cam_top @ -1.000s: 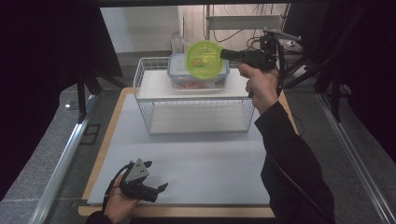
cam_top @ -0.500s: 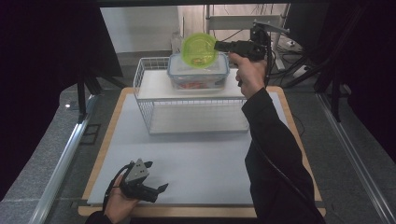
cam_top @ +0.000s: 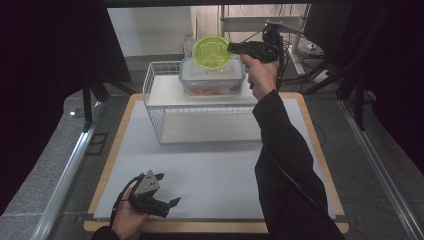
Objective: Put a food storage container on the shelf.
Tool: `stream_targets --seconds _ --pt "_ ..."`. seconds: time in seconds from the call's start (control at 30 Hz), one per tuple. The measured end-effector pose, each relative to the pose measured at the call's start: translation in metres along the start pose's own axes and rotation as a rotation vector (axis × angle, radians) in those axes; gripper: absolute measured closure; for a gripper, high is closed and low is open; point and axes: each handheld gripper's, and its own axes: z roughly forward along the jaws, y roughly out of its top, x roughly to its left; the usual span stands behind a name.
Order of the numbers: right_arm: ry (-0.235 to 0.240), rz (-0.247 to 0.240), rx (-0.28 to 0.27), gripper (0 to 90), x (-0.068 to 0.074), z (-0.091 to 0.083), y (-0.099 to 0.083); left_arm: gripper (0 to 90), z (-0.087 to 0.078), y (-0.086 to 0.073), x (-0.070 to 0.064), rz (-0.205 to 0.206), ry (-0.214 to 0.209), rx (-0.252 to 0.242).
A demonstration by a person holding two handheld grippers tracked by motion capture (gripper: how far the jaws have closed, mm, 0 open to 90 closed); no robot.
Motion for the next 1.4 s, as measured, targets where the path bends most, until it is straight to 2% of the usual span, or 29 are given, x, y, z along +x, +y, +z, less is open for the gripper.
stream_targets --seconds 0.17,0.23,0.47,0.53,0.67,0.7,0.73,0.77,0.9,1.07,1.13,1.17,1.4 --pt "-0.045 -0.011 -0.014 74.1 -0.001 0.004 0.000 3.9 0.001 0.000 0.000 0.000 -0.003 0.001" --pt "-0.056 -0.014 -0.021 74.3 -0.002 0.006 0.000 3.9 0.001 0.000 0.000 0.001 -0.004 0.002" --pt "-0.075 -0.018 -0.021 70.1 -0.004 0.010 -0.003 3.9 0.001 0.000 0.000 0.003 -0.006 0.005" --pt "-0.089 -0.039 -0.022 67.2 -0.003 0.011 -0.003 3.9 0.001 0.000 -0.001 0.003 -0.006 0.005" --pt "-0.118 -0.104 -0.030 52.4 0.002 0.010 -0.003 3.9 0.001 0.000 0.000 0.003 -0.006 0.006" --pt "-0.117 -0.119 -0.033 48.1 0.004 0.010 -0.003 3.9 0.001 0.000 0.000 0.002 -0.007 0.006" --pt "-0.117 -0.119 -0.033 48.1 0.004 0.010 -0.003 3.9 0.001 0.000 0.000 0.002 -0.007 0.006" --pt "-0.117 -0.155 -0.031 41.0 0.007 0.007 -0.002 3.9 0.001 0.000 -0.001 0.003 -0.006 0.006" --pt "-0.110 -0.208 -0.023 30.2 0.010 0.000 -0.004 3.9 0.001 0.000 -0.001 0.004 -0.004 0.008" --pt "-0.114 -0.272 -0.011 22.1 0.008 -0.011 -0.008 3.9 0.001 0.000 -0.001 0.005 -0.002 0.005" --pt "-0.116 -0.280 -0.008 20.6 0.007 -0.013 -0.009 3.8 0.001 0.000 -0.001 0.006 -0.006 0.000" --pt "-0.125 -0.311 0.003 18.5 0.004 -0.019 -0.012 3.8 0.000 0.001 -0.001 0.003 -0.019 -0.020" --pt "-0.132 -0.376 0.026 13.1 -0.003 -0.035 -0.028 3.1 -0.001 0.000 -0.001 -0.002 -0.032 -0.040"
